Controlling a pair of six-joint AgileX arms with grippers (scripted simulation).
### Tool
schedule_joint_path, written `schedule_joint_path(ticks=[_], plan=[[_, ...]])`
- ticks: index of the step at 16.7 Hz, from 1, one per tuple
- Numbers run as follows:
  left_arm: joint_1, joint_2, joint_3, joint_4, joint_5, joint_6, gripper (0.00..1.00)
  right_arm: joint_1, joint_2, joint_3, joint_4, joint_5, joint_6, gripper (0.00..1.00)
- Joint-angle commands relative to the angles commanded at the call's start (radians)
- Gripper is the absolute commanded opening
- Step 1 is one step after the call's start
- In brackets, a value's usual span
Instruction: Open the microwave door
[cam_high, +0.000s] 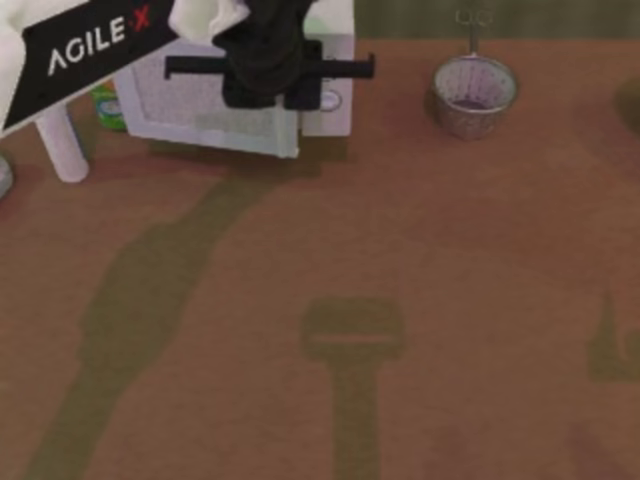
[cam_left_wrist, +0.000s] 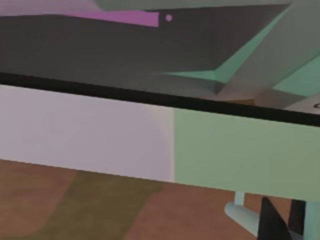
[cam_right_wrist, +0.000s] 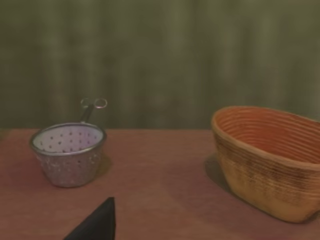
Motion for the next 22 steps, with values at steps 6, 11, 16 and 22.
schedule_joint_path(ticks=[6,11,16,22], plan=[[0.0,0.0,0.0,0.0,0.0,0.0,0.0,0.0,0.0,0.0,0.0,0.0,0.0,1.0],[0.0,0.0,0.0,0.0,0.0,0.0,0.0,0.0,0.0,0.0,0.0,0.0,0.0,1.0],[-0.007,0.004,-0.002,0.0,0.005,-0.004,0.0,0.0,0.0,0.0,0.0,0.0,0.0,1.0],[0.009,-0.062,-0.112,0.046,0.04,0.076,0.0,0.0,0.0,0.0,0.0,0.0,0.0,1.0]])
